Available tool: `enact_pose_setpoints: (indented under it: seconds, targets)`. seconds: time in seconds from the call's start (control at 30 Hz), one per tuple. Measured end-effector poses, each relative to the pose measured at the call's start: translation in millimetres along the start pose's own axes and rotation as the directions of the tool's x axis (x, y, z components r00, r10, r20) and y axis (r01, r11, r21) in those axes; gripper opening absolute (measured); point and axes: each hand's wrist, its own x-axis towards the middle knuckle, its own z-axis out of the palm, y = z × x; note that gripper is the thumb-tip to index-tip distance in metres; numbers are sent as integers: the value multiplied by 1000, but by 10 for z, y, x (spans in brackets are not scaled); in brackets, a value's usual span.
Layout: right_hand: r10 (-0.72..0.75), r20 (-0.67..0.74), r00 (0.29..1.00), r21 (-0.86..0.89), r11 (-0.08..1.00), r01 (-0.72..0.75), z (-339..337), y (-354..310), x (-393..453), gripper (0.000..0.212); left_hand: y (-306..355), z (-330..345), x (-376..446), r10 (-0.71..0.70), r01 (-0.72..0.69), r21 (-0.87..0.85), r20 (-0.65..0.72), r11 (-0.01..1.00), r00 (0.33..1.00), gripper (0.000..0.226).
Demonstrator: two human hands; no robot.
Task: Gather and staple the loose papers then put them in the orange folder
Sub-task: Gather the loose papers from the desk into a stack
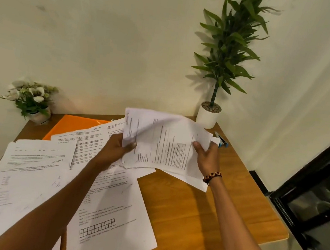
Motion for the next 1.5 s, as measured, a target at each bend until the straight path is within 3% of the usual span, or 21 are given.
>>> enact_pose_setpoints:
  seconds: [0.1,0.23,0.4,0.53,0.6,0.73,0.83,0.93,1.13,1.33,1.5]
  targets:
    - [7,64,998,15,1000,-8,-106,-150,81,23,161,-123,67,-83,83,-145,5,986,997,35]
    - [93,159,983,108,988,-111,-230,-220,80,27,146,-247,68,-199,235,-297,145,926,969,44]
    - [161,133,978,122,976,-178,-216,-135,4,20,36,-153,-26,-179,213,-262,146,941,973,51]
    - [203,26,979,235,950,-204,-219,-73,-35,26,-5,-113,-129,-172,205,-234,154,950,973,83]
    - [229,-8,973,269,938,-218,-203,-78,-89,30,-39,-91,-146,-164,193,-232,137,953,977,65]
    - [312,-36,949,365,889,-278,-109,40,-229,32,-115,99,-188,-183,144,-344,-84,928,980,35]
    - [402,-66,913,485,813,-322,52,173,-369,46,-168,347,-294,-172,104,-484,-97,869,980,45]
    - [449,-49,892,520,774,-361,213,304,-547,36,-144,502,-286,-187,104,-606,-76,789,979,66]
    - [439,33,898,622,694,-363,302,403,-749,41,-132,443,-157,-271,86,-779,-111,621,956,60]
    - [416,37,909,660,672,-335,316,481,-854,57,-148,470,-252,-274,57,-773,-154,632,949,71]
    - [472,-12,881,669,659,-344,446,446,-924,78,-118,683,-355,-227,51,-738,-140,673,964,50]
